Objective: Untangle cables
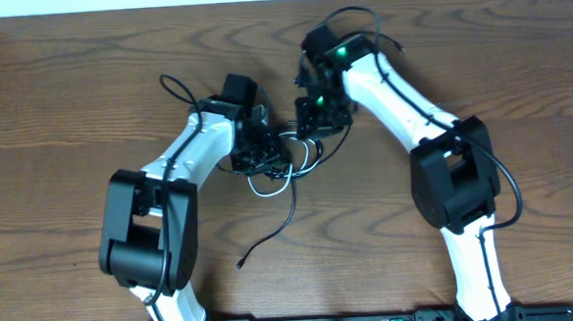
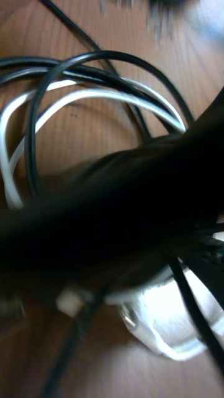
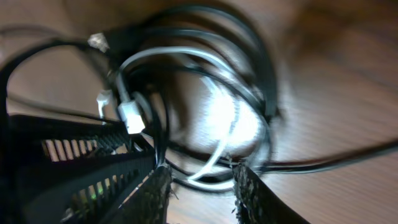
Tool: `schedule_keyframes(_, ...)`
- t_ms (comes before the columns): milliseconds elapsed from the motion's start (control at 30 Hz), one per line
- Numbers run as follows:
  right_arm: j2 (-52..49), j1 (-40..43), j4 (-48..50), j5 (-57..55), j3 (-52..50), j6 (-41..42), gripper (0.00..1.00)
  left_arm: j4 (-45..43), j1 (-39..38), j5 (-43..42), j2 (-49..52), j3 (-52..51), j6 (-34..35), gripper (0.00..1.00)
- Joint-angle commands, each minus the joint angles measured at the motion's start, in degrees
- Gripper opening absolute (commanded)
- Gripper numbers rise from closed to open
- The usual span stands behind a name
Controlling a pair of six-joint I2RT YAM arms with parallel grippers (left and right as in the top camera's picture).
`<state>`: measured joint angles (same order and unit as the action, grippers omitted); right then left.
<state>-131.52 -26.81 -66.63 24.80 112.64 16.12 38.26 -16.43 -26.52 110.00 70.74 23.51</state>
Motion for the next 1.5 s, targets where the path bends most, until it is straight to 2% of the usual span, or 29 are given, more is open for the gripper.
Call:
schedule_keyframes(0, -0.4, 3.6, -0.7, 0.3, -0.2, 0.6, 0.31, -1.1, -1.2, -0.5, 2.1, 0.2, -0.9, 0.40)
schedule_keyframes(267, -0.4, 7.1, -1.5, 2.6, -0.2, -1.0, 0.30, -4.5, -2.9, -0.5, 2.2, 0.2, -0.9, 0.37)
schedule_keyframes(300, -0.4, 7.3, -1.5, 2.6, -0.2, -1.7, 0.30, -4.7, -3.1, -0.9, 2.2, 0.2, -0.9, 0.32)
schedule_keyframes(333, -0.4, 7.3, -1.5, 2.6, -0.2, -2.1, 0.31, -4.8, -3.3, -2.8, 2.2, 0.2, -1.0, 0.22)
schedule_keyframes(433, -0.4, 7.4, -1.6, 2.5, -0.2, -4.1, 0.31, -6.4, -3.3, -10.7, 1.5, 0.3, -3.5, 0.19)
schedule_keyframes(500, -0.4, 7.5, -1.4, 2.3, -0.2, -4.5, 0.32, -7.6, -3.3, -11.0, 0.7, 0.3, -4.1, 0.22)
schedule_keyframes(533, -0.4, 7.7, -1.2, 2.3, -0.2, -4.9, 0.33, -8.1, -3.3, -11.0, 0.1, 0.3, -5.3, 0.27)
schedule_keyframes(600, -0.4, 8.2, -1.0, 2.3, -0.2, -5.6, 0.34, -8.2, -3.3, -11.0, -0.4, 0.4, -6.8, 0.44)
schedule_keyframes(633, -0.4, 8.6, -1.0, 2.3, -0.2, -5.8, 0.34, -8.2, -3.3, -11.0, -0.4, 0.4, -7.2, 0.49)
schedule_keyframes(833, -0.4, 11.4, -0.9, 2.4, -0.2, -6.1, 0.34, -7.1, -4.2, -10.1, 0.6, 0.3, -7.6, 0.51)
schedule_keyframes(1067, -0.4, 13.8, -0.9, 2.8, -0.2, -7.5, 0.34, -7.2, -6.6, -2.6, 1.6, 0.3, -6.9, 0.50)
schedule_keyframes(1300, -0.4, 13.9, -0.9, 2.8, -0.2, -7.5, 0.37, -7.7, -8.6, 7.2, 1.6, 0.3, -1.7, 0.32)
schedule_keyframes(1467, -0.4, 13.7, -0.9, 2.8, -0.2, -7.5, 0.37, -7.8, -9.3, 12.5, 1.6, 0.3, 2.9, 0.28)
